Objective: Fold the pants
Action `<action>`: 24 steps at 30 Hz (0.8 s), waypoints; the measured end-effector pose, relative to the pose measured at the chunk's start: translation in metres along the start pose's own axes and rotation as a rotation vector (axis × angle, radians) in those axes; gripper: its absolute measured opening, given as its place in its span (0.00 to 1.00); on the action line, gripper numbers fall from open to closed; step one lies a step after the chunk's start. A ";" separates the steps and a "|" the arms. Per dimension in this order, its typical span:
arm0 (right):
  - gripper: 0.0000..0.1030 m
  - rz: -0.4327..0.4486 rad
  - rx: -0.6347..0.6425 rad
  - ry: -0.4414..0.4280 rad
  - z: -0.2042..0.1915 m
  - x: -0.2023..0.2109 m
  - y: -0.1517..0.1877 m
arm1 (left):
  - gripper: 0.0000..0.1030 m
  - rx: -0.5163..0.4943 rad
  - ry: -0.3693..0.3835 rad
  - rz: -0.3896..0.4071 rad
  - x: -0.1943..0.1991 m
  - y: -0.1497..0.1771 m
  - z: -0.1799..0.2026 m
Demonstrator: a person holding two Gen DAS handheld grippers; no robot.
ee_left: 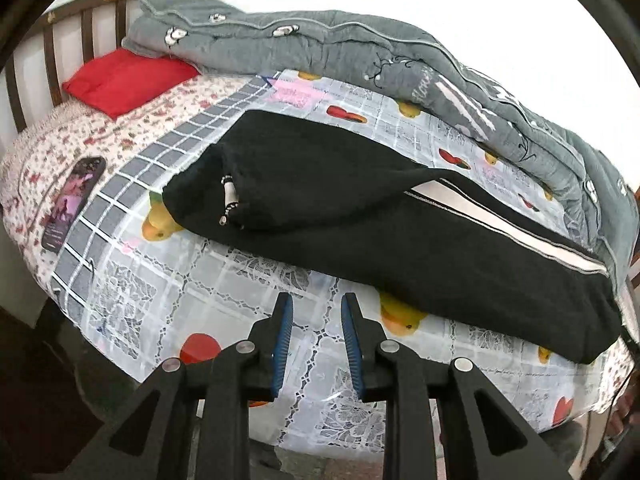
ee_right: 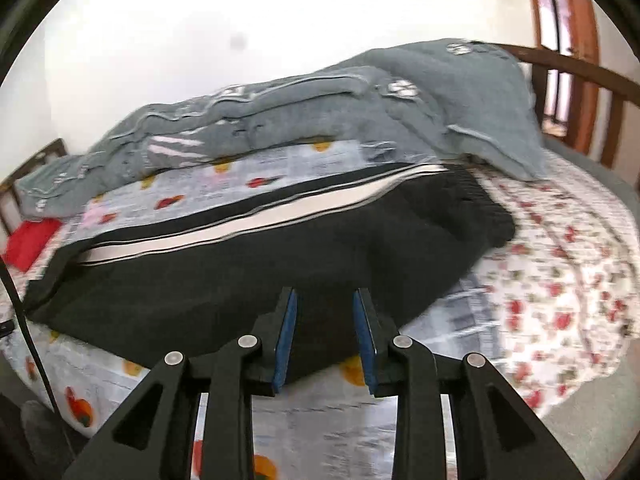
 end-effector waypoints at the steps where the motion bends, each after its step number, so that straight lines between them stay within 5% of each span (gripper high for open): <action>1: 0.28 -0.011 0.004 -0.028 -0.008 -0.004 0.000 | 0.23 0.006 0.002 0.001 -0.003 -0.002 -0.002; 3: 0.28 -0.029 0.019 -0.062 -0.023 -0.012 0.001 | 0.23 -0.009 -0.037 0.001 -0.007 -0.003 -0.006; 6: 0.28 -0.044 0.056 -0.086 -0.045 -0.023 0.002 | 0.39 -0.055 -0.067 -0.001 -0.015 -0.009 -0.009; 8: 0.28 -0.060 0.071 -0.102 -0.057 -0.031 0.003 | 0.79 -0.038 -0.102 0.039 -0.013 -0.013 -0.016; 14: 0.28 -0.105 0.090 -0.104 -0.081 -0.056 0.005 | 0.80 -0.062 -0.039 0.175 -0.008 -0.035 -0.027; 18: 0.28 -0.127 0.084 -0.087 -0.090 -0.069 0.002 | 0.63 -0.146 -0.061 0.102 -0.033 -0.045 -0.033; 24: 0.28 -0.135 0.073 -0.060 -0.108 -0.078 0.000 | 0.63 -0.203 -0.084 0.072 -0.049 -0.052 -0.040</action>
Point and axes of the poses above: each gripper's, at about its wrist camera, not at the fingertips, and x roughly against the way its jaws point, z to its right, y to its underside, the point moved 7 cm from there along -x, roughly the way its jaws point, and after that the axes turned 6 degrees about -z, right-handed, at the moved point
